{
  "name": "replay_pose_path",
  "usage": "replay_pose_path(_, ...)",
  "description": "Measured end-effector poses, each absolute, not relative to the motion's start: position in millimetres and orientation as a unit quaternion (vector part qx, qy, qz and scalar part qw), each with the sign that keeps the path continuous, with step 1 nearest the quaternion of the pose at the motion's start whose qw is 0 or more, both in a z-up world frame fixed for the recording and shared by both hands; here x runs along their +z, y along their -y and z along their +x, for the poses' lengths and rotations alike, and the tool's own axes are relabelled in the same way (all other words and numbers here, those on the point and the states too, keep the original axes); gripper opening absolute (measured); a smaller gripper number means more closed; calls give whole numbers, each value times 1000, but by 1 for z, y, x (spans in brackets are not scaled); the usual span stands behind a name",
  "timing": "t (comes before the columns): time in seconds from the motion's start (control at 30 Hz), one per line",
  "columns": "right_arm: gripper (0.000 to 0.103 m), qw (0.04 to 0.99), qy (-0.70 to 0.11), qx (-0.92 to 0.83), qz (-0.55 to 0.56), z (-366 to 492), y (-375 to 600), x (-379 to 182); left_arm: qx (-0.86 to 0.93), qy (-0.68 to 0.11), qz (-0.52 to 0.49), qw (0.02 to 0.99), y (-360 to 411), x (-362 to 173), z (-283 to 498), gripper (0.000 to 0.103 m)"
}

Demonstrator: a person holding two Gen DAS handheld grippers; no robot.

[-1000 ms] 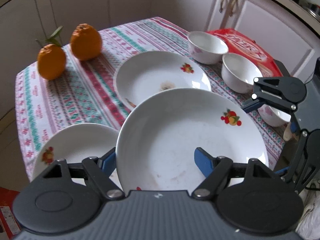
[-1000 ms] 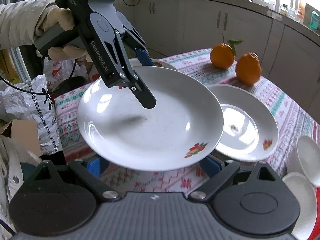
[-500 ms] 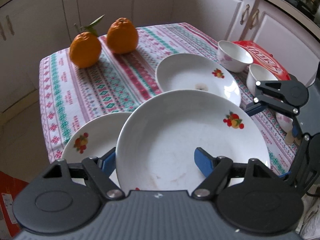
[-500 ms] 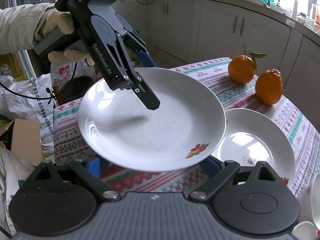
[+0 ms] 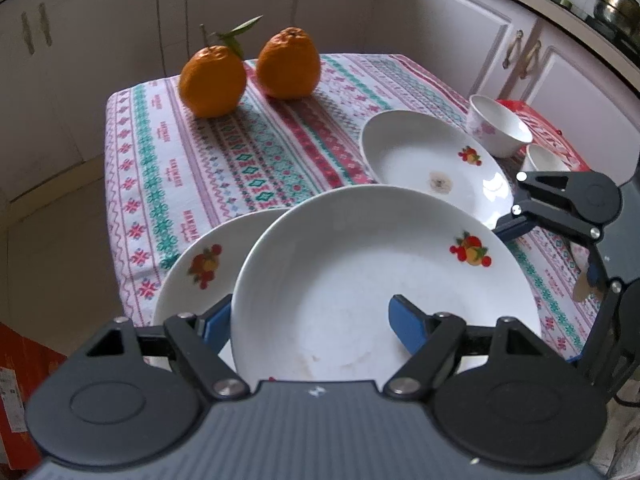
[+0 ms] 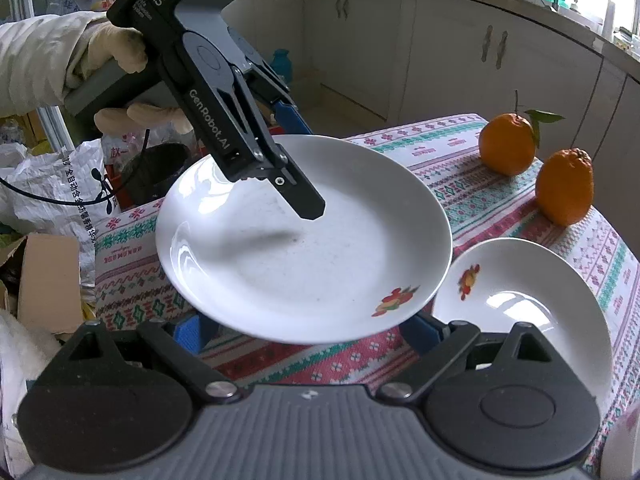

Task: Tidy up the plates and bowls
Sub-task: 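Lift the held plate with the left tool and carry it toward another plate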

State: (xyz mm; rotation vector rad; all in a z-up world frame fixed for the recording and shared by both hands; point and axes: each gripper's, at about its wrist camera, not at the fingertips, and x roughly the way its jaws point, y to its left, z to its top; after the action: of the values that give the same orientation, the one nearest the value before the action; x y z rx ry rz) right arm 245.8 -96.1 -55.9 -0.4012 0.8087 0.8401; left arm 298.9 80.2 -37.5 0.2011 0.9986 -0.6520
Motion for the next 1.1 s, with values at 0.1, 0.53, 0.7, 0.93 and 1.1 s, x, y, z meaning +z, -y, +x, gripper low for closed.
replay_pose_path(0.1,98,815,-380,395,-189,247,91,-57,-302,-471,92,824,-85,-41,302,80)
replay_pose_path(0.53,98,814,-385,391,-192,249,82,-57,-295,-480,83,822,-90,-54,309,80)
replay_pose_path(0.7,98,814,-385,391,-191,249,81,-56,-294,-485,77,820,-92,-58,310,80)
replay_pose_path(0.93,98,814,-385,393,-187,250,79,-56,-286,-489,73,821,-95,-61,312,80)
replay_pose_path(1.1,98,815,-386,393,-180,253,77,-57,-280,-487,83,823,-96,-62,312,80)
